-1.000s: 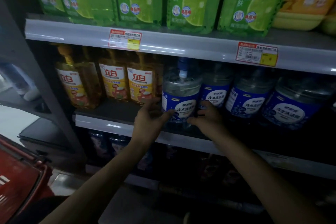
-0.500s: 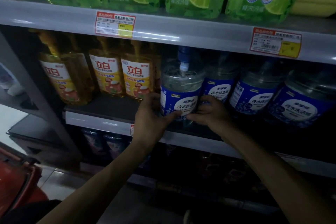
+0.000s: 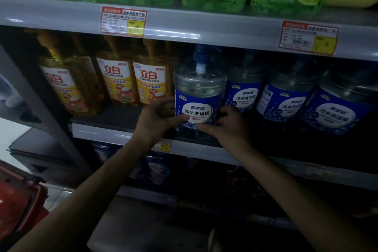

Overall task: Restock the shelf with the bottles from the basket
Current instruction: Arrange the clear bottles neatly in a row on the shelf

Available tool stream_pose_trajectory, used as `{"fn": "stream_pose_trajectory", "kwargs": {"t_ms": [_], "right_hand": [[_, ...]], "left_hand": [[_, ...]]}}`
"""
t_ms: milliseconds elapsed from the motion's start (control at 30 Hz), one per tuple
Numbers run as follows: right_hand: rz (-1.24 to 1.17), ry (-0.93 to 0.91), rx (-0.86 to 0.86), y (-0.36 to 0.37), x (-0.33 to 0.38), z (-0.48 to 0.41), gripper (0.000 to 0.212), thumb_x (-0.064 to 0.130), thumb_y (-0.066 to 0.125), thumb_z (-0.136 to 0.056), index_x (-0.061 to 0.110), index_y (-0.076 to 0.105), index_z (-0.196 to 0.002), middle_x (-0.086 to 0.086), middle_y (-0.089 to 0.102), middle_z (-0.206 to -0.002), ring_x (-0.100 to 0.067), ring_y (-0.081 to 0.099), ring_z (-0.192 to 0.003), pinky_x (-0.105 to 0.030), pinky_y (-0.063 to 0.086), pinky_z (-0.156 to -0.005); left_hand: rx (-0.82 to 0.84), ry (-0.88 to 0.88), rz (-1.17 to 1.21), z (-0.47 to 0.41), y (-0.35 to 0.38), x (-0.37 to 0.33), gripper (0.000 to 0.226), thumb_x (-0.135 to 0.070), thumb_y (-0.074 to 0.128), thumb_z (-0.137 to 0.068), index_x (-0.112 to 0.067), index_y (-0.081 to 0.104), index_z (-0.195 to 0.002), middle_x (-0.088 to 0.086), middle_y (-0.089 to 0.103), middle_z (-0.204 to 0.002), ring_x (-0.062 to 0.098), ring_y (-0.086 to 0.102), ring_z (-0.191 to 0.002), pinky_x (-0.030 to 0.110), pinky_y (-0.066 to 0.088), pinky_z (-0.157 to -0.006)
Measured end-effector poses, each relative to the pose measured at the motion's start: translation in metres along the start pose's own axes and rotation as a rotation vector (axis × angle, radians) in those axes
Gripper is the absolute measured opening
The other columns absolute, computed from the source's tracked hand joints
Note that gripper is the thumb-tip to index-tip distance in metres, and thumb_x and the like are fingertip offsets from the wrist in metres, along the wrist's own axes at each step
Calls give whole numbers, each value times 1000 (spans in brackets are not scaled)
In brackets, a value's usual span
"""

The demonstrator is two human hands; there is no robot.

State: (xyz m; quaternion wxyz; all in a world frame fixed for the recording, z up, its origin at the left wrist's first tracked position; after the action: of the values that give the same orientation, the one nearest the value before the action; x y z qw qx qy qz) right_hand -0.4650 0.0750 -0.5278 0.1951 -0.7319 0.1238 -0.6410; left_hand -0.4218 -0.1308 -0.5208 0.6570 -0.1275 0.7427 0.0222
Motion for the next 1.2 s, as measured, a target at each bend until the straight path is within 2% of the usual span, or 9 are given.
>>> {"fn": "stream_pose_trajectory", "kwargs": {"t_ms": [67,167,400,533,667,800,967,1133,1200], "right_hand": [[37,-16,-18,2,2,2,70,53,92,-50,23,62,-105,8,74,-100,-12,71,-89,-42,61,-79],[66,-10,-27,2,2,3,61,39,96,-59,21,58,-104,5,72,-100,-15,70,-90,-42,61,-79],[39,-15,-5,-2,2,3,58,26,97,-61,16,68,-111,6,72,-87,-8,70,-79,-36,61,-74],[-72,15,-43,3,-4,5,58,17,97,-61,17,71,-113,0,75,-103,-12,71,-93,-43,61,-85],[-84,32,-72,10,-7,7,59,20,98,-60,19,71,-113,1,76,-103,-13,72,-92,-44,61,-85],[-83,29,-74,9,-3,8,58,20,97,-60,19,71,-111,1,76,-104,-11,72,-91,-42,61,-84],[-81,21,-76,10,0,10,57,19,96,-62,18,72,-113,1,76,-106,-10,71,-92,-41,61,-85],[-97,26,-74,10,3,14,59,18,95,-64,17,70,-117,1,75,-106,-7,69,-91,-36,60,-83],[-104,38,-62,9,4,15,62,18,95,-65,16,69,-120,-1,75,-109,-10,70,-94,-39,60,-85]], "left_hand": [[18,5,31,-2,-1,4,53,-9,86,-75,-8,66,-124,4,77,-118,16,74,-109,30,62,-87],[-10,33,54,0,1,10,46,3,81,-82,-1,63,-125,8,76,-119,17,74,-110,25,61,-84],[-65,78,24,6,3,18,47,-13,80,-88,-14,65,-132,2,76,-119,12,72,-111,28,61,-89],[-41,76,0,8,5,16,48,-17,78,-91,-16,63,-137,-3,75,-124,8,71,-114,31,61,-93],[-31,80,-106,8,8,14,60,-23,85,-85,-20,59,-139,-8,72,-127,4,68,-116,33,58,-98],[-98,80,-163,8,10,15,67,-33,91,-78,-28,59,-136,-12,71,-127,3,65,-116,33,58,-95],[-119,82,-151,10,10,14,68,-30,90,-77,-25,59,-138,-8,71,-127,1,65,-115,25,58,-90],[-132,95,-171,13,11,11,67,-31,91,-77,-26,61,-137,-9,72,-126,0,66,-113,29,59,-92],[-137,105,-181,15,13,9,66,-32,90,-78,-26,61,-137,-10,72,-126,-1,66,-112,25,58,-91]]}}
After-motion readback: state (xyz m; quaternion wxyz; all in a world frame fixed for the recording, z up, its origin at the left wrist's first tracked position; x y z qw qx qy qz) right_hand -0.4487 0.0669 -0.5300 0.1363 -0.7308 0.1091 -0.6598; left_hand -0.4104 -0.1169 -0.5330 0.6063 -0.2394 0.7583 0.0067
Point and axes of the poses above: each hand's wrist, its own z-axis away from the middle knuckle, its own y-axis out of the palm, x = y × z, the point moved 1 cm from there along -z, towards the middle knuckle
